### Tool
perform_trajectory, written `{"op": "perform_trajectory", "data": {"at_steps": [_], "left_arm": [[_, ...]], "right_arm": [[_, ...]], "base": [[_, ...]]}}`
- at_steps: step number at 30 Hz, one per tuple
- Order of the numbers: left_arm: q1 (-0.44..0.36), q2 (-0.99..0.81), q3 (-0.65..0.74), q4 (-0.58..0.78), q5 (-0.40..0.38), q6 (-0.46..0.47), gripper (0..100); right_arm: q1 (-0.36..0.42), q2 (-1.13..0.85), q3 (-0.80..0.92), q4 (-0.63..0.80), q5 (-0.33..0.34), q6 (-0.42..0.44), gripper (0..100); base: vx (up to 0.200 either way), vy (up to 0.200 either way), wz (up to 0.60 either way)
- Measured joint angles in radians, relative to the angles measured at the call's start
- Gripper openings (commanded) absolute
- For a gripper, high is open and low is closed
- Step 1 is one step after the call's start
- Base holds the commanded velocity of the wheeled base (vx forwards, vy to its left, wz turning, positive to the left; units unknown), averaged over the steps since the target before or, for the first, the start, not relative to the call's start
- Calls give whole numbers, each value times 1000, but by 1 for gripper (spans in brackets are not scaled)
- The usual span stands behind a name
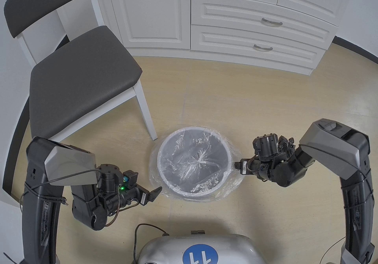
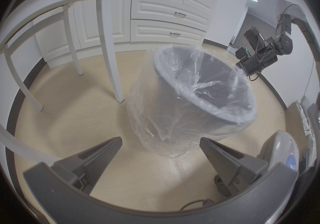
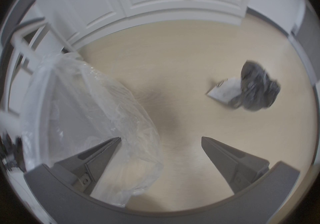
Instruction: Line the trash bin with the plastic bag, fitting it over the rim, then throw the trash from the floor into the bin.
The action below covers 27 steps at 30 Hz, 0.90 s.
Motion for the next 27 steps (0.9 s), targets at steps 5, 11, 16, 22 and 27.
{"op": "perform_trajectory", "data": {"at_steps": [5,11,16,22,27], "left_arm": [[12,-76,139,-37,-32,1,100],[37,-209,297,-56,-48,1,100],[73,-367,439,-64,-54,0,100],[111,-520,561,-55,-50,-11,100],[136,-609,580,-55,-45,-28,100]], "right_arm": [[-5,-147,196,-136,-32,-181,100],[-30,-359,375,-246,-45,-331,100],[-80,-516,469,-278,-45,-407,100],[-181,-560,496,-289,-31,-440,100],[-247,-491,446,-292,-1,-446,100]], "base": [[0,0,0],[0,0,0],[0,0,0],[0,0,0],[0,0,0]]}}
